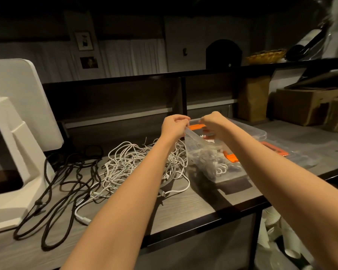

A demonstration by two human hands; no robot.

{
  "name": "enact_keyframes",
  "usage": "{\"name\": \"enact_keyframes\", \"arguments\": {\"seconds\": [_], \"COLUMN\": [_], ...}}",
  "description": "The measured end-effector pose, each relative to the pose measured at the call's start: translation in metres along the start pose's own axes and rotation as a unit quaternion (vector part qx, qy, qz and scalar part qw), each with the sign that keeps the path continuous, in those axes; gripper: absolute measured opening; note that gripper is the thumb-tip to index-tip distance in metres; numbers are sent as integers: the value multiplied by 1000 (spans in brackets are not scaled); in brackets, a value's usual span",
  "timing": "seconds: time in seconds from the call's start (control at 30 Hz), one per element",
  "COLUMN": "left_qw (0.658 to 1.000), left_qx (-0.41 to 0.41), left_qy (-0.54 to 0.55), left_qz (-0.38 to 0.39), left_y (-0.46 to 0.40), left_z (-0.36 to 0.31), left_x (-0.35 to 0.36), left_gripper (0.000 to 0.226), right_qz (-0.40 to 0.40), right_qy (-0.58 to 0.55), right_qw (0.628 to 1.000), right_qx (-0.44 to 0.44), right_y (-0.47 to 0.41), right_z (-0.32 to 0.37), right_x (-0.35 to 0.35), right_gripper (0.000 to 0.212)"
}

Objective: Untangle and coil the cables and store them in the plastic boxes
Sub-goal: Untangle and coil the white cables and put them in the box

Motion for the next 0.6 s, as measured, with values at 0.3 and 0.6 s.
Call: {"name": "enact_keyframes", "arguments": {"seconds": [0.3,0.6], "left_qw": [998,993], "left_qx": [-40,-98], "left_qy": [-42,-64], "left_qz": [-30,-32], "left_y": [22,41], "left_z": [-7,0], "left_x": [-43,-84], "left_gripper": [20,20], "right_qz": [45,97], "right_qy": [6,105], "right_qw": [996,984], "right_qx": [-78,-105], "right_y": [22,28], "right_z": [37,44], "right_x": [45,83], "right_gripper": [14,25]}}
Point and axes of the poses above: each hand's wrist, its own y-axis away from the middle knuckle, its own x-axis out of the palm, z = x × y, the point moved 7 cm from there along -y, towards the middle knuckle, and after that the axes turned 10 degrees about y, right-handed, at the moved point
